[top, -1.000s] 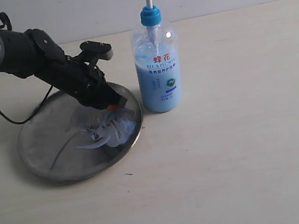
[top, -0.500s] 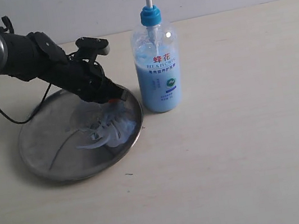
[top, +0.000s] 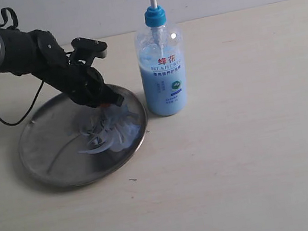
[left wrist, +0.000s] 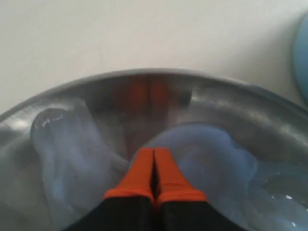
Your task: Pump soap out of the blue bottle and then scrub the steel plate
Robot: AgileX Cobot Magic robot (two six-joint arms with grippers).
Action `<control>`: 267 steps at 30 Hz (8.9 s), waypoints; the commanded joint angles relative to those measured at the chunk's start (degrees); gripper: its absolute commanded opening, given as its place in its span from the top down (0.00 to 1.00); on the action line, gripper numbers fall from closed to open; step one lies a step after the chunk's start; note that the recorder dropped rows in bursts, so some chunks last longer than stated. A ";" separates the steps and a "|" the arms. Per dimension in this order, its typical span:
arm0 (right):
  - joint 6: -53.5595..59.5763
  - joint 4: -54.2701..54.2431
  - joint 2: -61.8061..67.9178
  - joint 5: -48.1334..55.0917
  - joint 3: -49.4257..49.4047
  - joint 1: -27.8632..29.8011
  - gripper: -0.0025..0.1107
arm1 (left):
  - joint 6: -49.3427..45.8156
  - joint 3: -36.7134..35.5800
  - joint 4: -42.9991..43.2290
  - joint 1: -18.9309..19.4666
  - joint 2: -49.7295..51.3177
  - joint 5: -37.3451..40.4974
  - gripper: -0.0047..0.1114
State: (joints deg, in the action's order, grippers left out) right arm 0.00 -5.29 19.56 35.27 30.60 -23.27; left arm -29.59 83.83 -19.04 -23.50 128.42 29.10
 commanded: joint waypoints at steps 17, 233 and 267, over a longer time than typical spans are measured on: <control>0.00 -0.79 -0.25 -0.14 -0.16 -0.03 0.98 | -13.86 -1.06 -15.74 -0.09 1.57 11.11 0.96; 0.38 -1.84 -0.25 0.27 -0.16 -0.03 0.98 | 7.60 -1.06 12.42 -1.42 1.57 10.40 0.96; 0.38 -2.21 -0.38 1.04 -0.16 -0.03 0.98 | 7.50 -1.06 14.31 -5.48 1.57 4.58 0.96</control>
State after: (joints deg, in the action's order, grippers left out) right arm 0.36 -7.05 19.56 36.27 30.60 -23.27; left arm -22.49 84.28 -5.79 -29.64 127.20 35.40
